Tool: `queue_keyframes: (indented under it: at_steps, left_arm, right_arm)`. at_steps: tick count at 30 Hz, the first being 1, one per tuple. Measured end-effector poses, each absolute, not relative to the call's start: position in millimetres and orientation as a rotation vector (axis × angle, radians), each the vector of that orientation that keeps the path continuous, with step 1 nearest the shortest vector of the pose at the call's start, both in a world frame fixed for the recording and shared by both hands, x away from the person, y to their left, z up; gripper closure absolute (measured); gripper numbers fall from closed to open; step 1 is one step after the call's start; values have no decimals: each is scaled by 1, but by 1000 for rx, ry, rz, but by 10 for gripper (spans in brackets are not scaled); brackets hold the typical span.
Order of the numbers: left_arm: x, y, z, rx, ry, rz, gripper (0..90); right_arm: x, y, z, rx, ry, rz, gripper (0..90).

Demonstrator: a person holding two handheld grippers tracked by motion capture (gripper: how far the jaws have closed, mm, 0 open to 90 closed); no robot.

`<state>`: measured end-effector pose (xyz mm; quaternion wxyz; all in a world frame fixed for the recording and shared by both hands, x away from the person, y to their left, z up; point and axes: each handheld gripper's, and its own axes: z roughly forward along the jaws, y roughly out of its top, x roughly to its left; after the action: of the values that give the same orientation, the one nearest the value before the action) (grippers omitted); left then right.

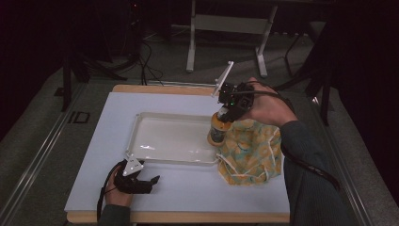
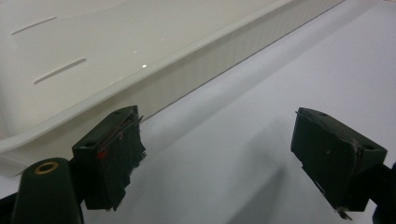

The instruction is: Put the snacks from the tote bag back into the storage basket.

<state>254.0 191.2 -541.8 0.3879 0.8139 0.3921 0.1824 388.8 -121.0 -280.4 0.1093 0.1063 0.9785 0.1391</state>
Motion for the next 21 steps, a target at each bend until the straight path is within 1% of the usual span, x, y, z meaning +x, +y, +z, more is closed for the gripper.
queue_keyframes:
  at_steps: [21]
  left_arm:
    - [254, 191, -542, 2071, 997, 464, 166]
  right_arm:
    - [381, -105, -296, 295, 2874, 426, 589]
